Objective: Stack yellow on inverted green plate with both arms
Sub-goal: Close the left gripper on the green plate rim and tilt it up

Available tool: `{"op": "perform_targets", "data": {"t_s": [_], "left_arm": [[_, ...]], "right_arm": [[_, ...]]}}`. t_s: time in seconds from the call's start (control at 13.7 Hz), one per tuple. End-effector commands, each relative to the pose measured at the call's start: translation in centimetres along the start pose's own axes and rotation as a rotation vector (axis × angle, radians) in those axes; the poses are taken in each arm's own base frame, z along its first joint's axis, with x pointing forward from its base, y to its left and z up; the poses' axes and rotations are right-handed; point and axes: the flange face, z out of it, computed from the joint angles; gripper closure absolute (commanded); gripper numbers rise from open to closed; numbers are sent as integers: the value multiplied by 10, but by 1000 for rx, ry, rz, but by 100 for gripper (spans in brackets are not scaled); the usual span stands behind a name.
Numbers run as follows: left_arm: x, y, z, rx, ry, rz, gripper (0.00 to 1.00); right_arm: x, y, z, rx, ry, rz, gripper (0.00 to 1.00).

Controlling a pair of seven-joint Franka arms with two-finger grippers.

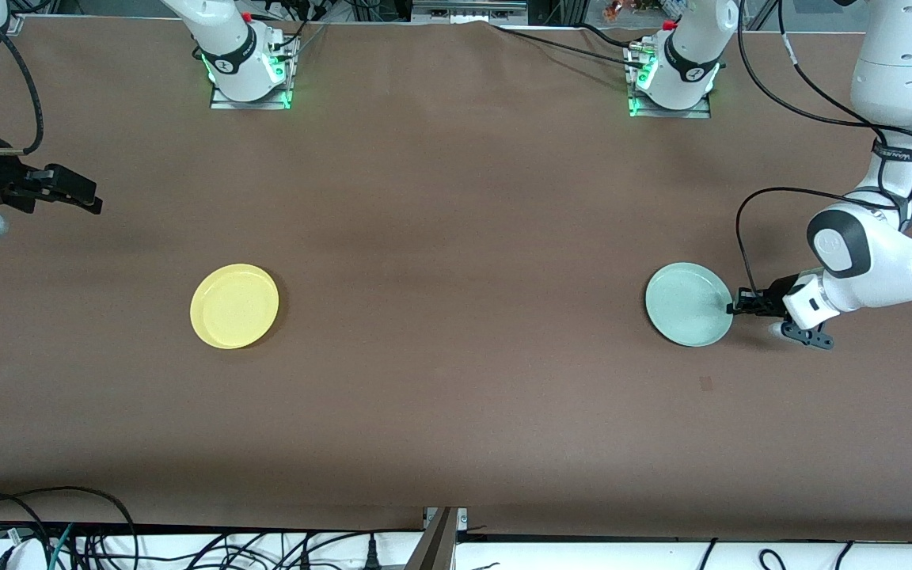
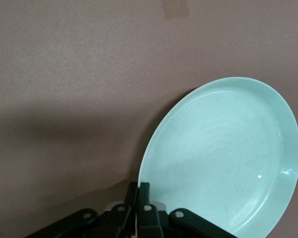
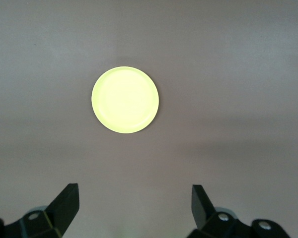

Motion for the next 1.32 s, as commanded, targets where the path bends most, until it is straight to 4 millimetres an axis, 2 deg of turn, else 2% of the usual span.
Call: {"op": "perform_targets", "data": {"t_s": [0.0,0.15,0.44,0.59,0.73,0.95,1.24], "left_arm": [[9,9,-19,1,40,36,100],[25,21,-41,21,76,66,100],[55,53,-59,47,113,144,100],[75,77,-74,99,120,222,100],[92,106,-80,136,128,296,100],[118,161,-89,239,142,407,100],[134,249,-72,388,164,511,100]], "right_arm": [[-2,1,-2,17,-7,18,0],[-1,2,-2,17,-6,19,0],[-2,0,-2,15,-6,16,0],[-3,0,-3,16,-9,18,0],[-2,2,-1,17,-12,21,0],[-2,1,-2,17,-11,19,0],[-2,1,-1,16,-12,19,0]]}}
